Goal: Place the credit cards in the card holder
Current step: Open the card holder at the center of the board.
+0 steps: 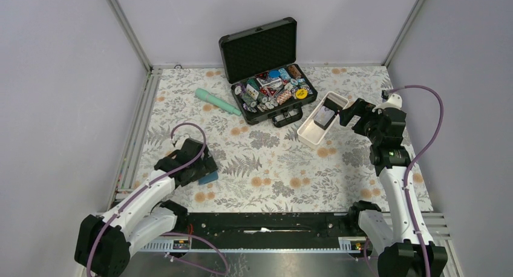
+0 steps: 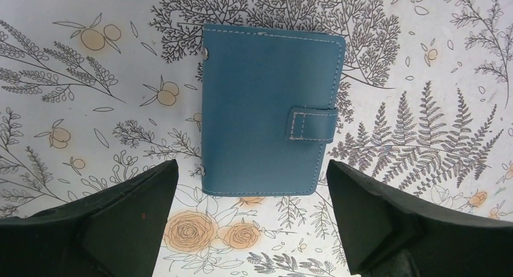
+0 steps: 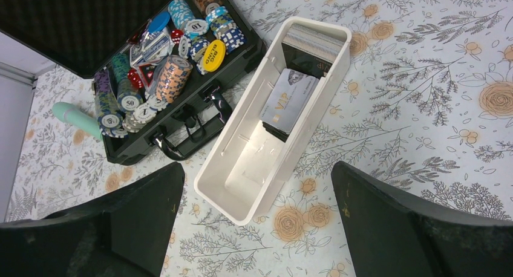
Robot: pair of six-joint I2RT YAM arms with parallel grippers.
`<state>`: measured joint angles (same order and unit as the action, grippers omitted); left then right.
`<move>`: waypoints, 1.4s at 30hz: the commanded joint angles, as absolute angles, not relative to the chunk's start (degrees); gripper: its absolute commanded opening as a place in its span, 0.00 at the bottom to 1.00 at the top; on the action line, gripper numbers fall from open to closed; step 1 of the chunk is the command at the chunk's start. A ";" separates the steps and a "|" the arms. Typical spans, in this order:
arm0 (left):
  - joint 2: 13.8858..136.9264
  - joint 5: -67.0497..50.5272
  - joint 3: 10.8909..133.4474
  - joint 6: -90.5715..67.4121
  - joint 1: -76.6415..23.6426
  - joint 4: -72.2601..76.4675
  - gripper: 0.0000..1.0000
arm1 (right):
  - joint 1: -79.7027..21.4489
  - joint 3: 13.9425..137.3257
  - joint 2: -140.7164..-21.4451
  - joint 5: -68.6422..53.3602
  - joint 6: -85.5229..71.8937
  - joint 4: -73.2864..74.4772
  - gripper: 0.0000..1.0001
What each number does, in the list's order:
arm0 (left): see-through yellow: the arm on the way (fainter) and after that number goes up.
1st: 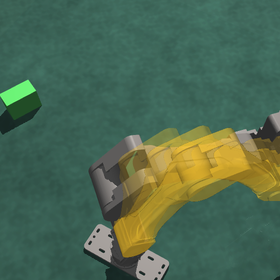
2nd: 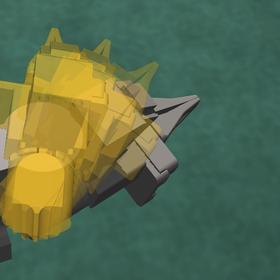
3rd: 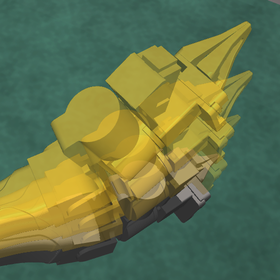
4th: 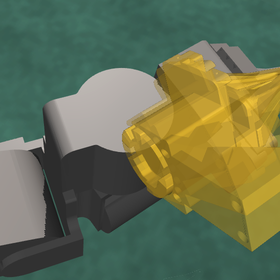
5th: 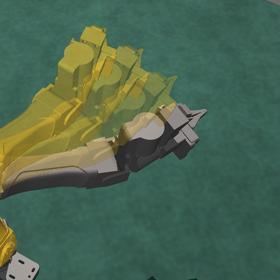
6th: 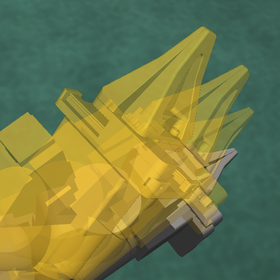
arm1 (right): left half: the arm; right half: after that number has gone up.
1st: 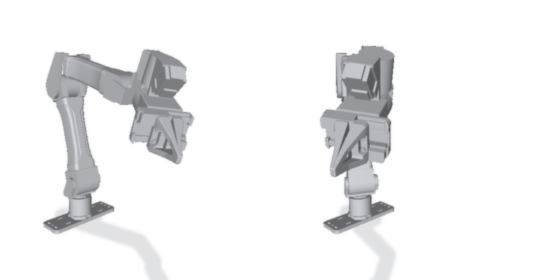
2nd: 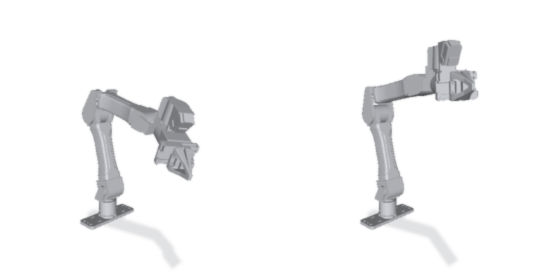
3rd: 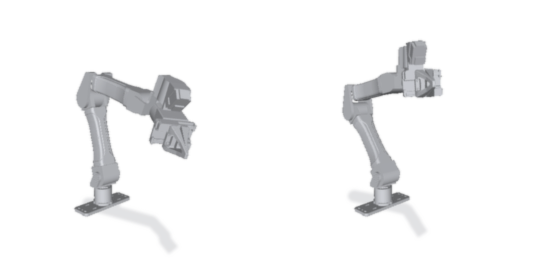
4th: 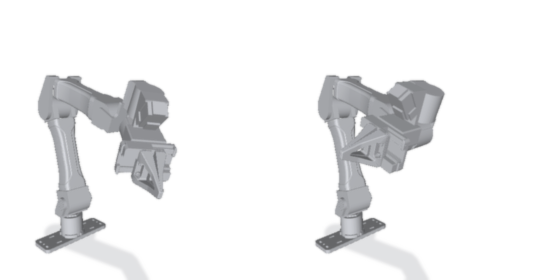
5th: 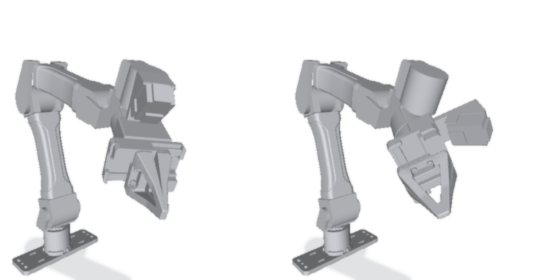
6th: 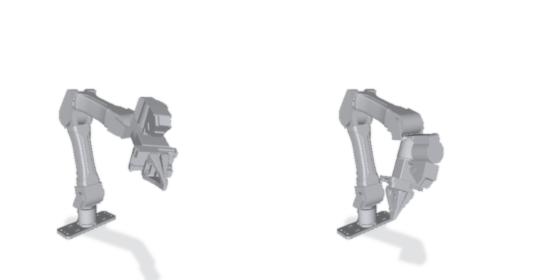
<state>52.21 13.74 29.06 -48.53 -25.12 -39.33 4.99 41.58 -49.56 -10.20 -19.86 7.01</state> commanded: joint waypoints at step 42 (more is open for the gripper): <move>45.08 13.68 25.69 -39.84 -34.82 -10.91 0.51 | -12.45 45.57 -60.13 -28.85 -26.30 0.75 1.00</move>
